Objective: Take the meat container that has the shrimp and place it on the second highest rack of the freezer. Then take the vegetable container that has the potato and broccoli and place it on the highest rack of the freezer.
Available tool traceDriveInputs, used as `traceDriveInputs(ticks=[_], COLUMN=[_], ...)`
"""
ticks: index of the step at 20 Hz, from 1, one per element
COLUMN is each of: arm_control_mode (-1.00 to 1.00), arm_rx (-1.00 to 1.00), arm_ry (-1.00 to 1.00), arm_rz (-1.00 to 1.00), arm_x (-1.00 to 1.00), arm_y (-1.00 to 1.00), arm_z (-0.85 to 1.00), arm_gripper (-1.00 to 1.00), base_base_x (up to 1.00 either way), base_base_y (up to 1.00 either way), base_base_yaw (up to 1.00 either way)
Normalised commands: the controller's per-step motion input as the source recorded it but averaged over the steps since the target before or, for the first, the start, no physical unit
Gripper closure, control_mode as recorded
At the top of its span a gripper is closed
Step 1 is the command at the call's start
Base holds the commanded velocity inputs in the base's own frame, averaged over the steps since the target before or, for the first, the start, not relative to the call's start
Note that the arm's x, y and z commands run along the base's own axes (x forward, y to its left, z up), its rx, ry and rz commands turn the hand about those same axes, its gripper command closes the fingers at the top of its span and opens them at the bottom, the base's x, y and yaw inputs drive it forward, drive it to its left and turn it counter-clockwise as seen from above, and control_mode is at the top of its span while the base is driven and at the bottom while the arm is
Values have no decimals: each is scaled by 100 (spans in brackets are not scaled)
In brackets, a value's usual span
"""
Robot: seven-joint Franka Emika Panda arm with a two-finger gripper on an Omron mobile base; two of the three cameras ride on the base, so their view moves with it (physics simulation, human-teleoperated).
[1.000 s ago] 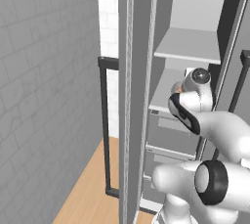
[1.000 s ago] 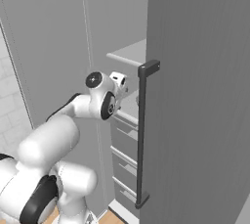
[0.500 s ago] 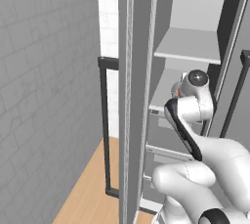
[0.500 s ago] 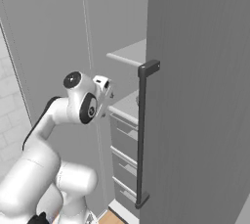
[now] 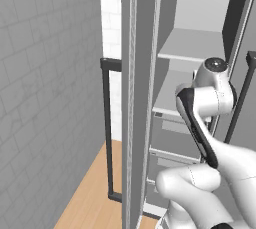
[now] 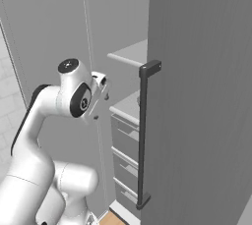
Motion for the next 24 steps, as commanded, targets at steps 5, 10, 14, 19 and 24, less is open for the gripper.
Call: traceDriveInputs(ticks=[5,10,14,19,24], arm_control_mode=[-100,-100,-100,-100,-100], arm_rx=[0,0,0,0,0], arm_ry=[4,0,0,0,2], arm_rz=[14,10,1,0,0], arm_x=[-61,-47,-28,-20,-10], arm_y=[0,0,16,14,0], arm_z=[18,22,34,29,17], arm_gripper=[-100,-100,-100,-100,-100], base_base_x=[0,0,0,0,0], base_base_y=[0,0,0,0,0], base_base_yaw=[0,0,0,0,0])
